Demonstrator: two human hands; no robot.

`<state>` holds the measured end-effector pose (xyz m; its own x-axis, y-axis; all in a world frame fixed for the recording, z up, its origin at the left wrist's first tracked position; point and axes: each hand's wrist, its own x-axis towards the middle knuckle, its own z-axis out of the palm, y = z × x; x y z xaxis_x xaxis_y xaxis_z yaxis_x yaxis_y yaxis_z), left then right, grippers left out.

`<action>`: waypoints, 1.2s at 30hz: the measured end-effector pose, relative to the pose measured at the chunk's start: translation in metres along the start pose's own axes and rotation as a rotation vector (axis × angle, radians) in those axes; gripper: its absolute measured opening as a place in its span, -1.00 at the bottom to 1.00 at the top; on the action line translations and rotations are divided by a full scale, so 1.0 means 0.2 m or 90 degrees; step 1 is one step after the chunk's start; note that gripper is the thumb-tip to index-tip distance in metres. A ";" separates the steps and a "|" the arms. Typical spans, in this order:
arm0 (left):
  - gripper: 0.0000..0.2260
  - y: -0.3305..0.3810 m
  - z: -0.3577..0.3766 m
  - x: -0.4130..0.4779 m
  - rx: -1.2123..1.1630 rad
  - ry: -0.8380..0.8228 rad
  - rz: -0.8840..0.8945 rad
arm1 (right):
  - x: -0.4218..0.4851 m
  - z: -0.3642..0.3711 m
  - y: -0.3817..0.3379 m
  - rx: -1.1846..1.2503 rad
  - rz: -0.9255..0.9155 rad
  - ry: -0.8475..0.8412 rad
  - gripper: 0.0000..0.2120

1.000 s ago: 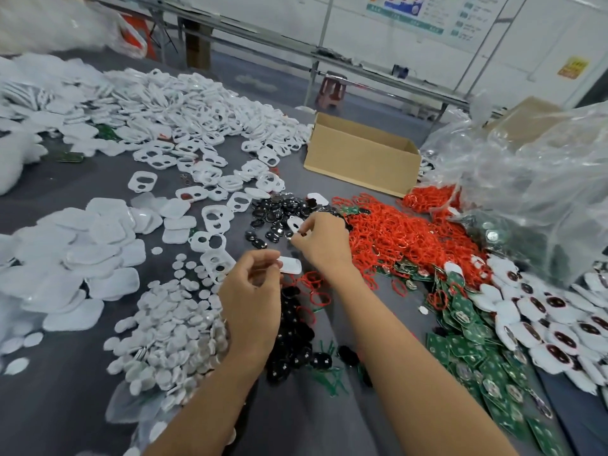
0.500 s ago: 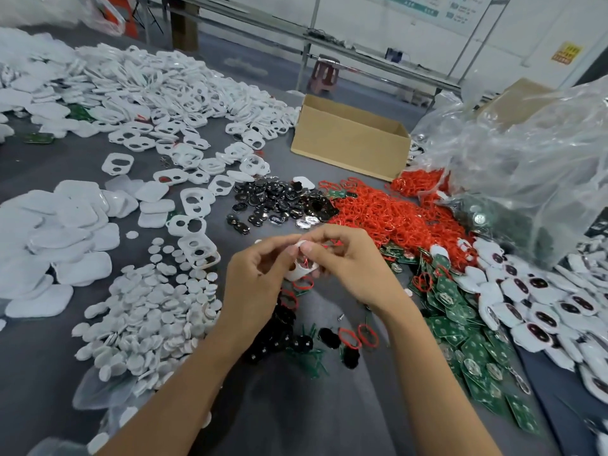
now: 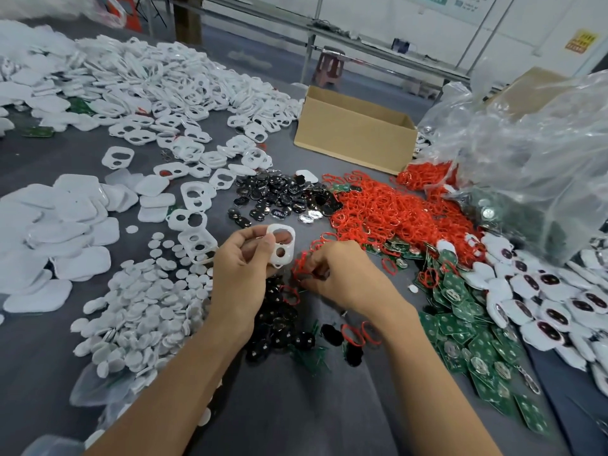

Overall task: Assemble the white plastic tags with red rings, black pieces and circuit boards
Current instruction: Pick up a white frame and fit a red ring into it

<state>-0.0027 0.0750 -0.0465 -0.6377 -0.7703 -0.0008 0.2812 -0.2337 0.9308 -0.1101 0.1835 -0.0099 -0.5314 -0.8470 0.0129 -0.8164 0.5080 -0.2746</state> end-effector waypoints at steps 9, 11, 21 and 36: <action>-0.82 0.00 -0.01 -0.01 0.032 0.022 0.038 | -0.08 -0.14 -0.01 0.374 -0.060 0.161 -0.84; -0.75 0.01 -0.01 -0.02 0.065 -0.016 0.071 | -0.07 -0.15 -0.03 0.353 -0.078 0.173 -0.81; -0.88 0.01 0.00 -0.03 0.092 -0.098 0.091 | -0.05 -0.10 -0.05 0.399 -0.073 0.213 -0.75; -0.90 0.01 0.00 -0.03 0.147 -0.098 0.164 | -0.05 -0.09 -0.07 0.482 -0.048 0.213 -0.84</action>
<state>0.0023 0.0797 -0.0446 -0.6724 -0.6839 0.2830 0.2890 0.1095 0.9511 -0.0978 0.1879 0.0113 -0.6174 -0.7231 0.3098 -0.5437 0.1076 -0.8324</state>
